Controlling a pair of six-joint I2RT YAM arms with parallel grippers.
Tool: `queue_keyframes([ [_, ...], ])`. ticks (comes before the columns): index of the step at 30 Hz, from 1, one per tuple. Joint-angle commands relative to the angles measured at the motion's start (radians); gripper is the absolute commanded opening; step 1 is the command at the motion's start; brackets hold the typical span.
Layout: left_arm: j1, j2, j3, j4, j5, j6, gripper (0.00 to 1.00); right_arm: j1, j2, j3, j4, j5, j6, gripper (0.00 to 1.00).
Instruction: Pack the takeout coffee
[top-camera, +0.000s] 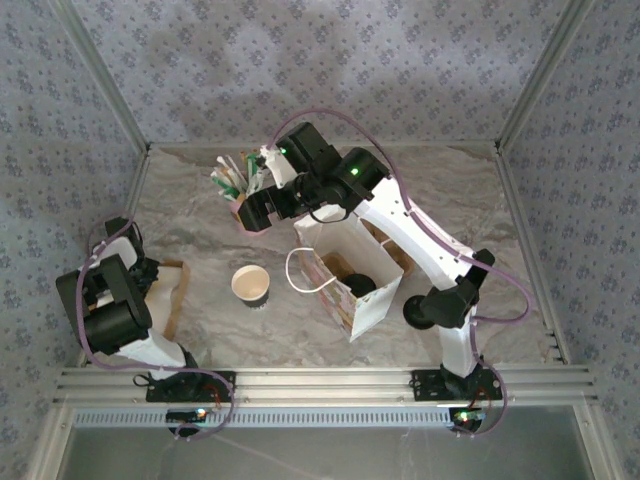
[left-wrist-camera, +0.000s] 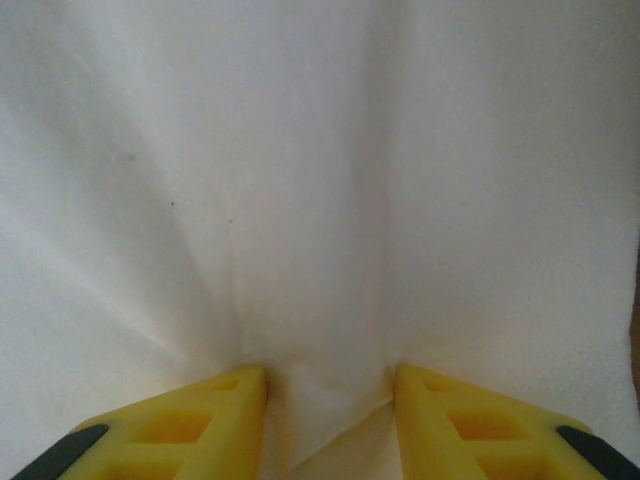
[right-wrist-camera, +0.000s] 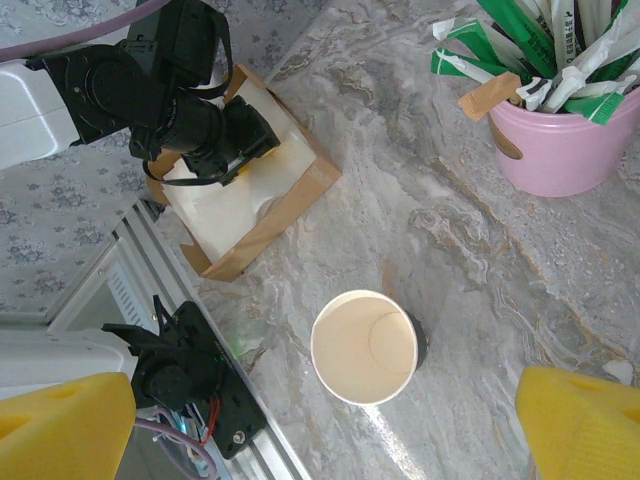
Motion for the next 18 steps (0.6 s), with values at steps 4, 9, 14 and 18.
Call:
queue_keyframes([
  [4, 0.008, -0.066, -0.002, -0.042, 0.011, 0.013, 0.37, 0.013, 0.011, 0.029, -0.024, 0.015, -0.018, 1.00],
  [9, 0.007, -0.088, -0.009, -0.045, 0.010, 0.014, 0.38, 0.017, 0.009, 0.027, -0.025, 0.018, -0.020, 1.00],
  [14, 0.007, -0.085, -0.013, -0.045, 0.014, 0.015, 0.37, 0.020, 0.008, 0.027, -0.027, 0.020, -0.021, 1.00],
  [18, 0.006, -0.094, -0.014, -0.046, 0.015, 0.017, 0.26, 0.021, 0.007, 0.026, -0.028, 0.021, -0.022, 1.00],
])
